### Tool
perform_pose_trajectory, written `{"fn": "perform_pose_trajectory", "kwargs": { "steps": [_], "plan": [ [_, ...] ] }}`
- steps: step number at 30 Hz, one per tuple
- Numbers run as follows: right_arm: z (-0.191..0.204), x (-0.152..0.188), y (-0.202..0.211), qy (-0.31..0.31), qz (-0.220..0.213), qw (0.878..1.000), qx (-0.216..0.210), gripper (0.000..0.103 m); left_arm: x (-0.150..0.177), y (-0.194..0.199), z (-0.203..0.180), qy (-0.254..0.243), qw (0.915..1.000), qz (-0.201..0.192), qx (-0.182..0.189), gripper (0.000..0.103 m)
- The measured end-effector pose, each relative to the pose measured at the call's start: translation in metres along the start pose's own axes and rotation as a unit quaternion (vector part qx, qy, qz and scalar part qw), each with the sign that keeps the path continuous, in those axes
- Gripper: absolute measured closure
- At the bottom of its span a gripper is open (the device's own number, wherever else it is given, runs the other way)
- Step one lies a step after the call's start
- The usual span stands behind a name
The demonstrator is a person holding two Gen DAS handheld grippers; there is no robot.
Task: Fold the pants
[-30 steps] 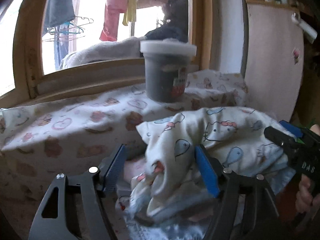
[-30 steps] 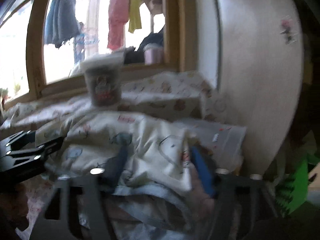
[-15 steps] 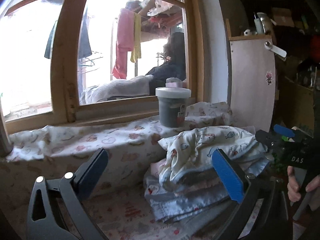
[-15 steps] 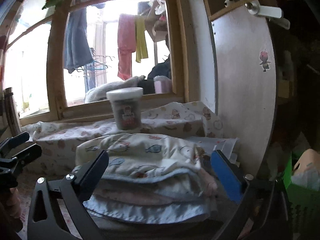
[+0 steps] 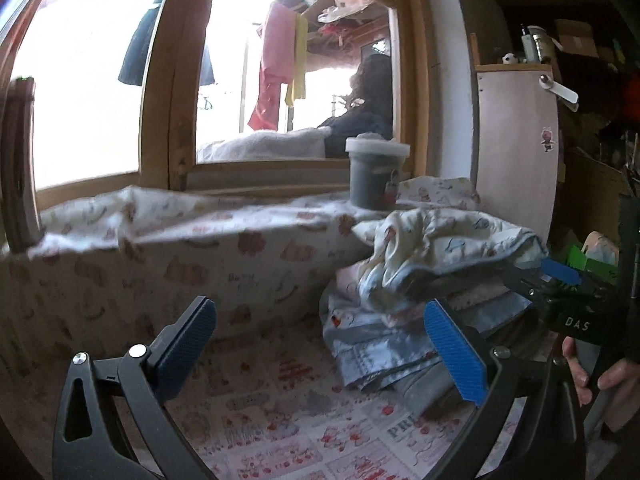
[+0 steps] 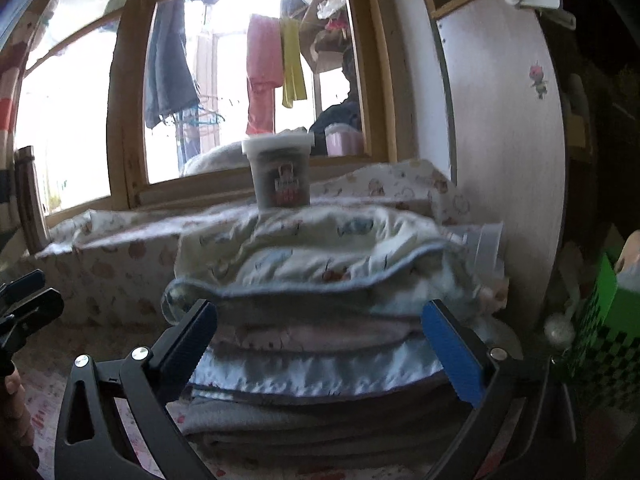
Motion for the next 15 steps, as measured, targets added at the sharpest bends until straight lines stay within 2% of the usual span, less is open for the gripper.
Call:
{"fn": "perform_pose_trajectory", "kwargs": {
  "steps": [4,9,15],
  "plan": [
    [0.001,0.011,-0.005,-0.005,0.005,1.000,-0.003,0.001,0.007,-0.006,0.001,-0.005,1.0000,0.002,-0.004,0.000],
    [0.007,0.021,-0.009,0.023,0.006,1.000,0.001,0.001,0.016,-0.010,-0.002,-0.020,0.9996,-0.003,-0.017,0.000],
    [0.015,0.022,-0.005,0.044,-0.004,0.999,0.005,0.001,0.027,-0.014,0.005,-0.007,0.9996,-0.001,-0.026,0.000]
  ]
}}
Point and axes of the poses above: each gripper's, at about its wrist camera, not at the fingertips, and y roughly against the way its jaws point, z to its left, x to its underside, the point moved 8 cm from there along -y, roughly the way its jaws point, and after that the axes turned 4 degrees about -x, right-handed, at the moved point
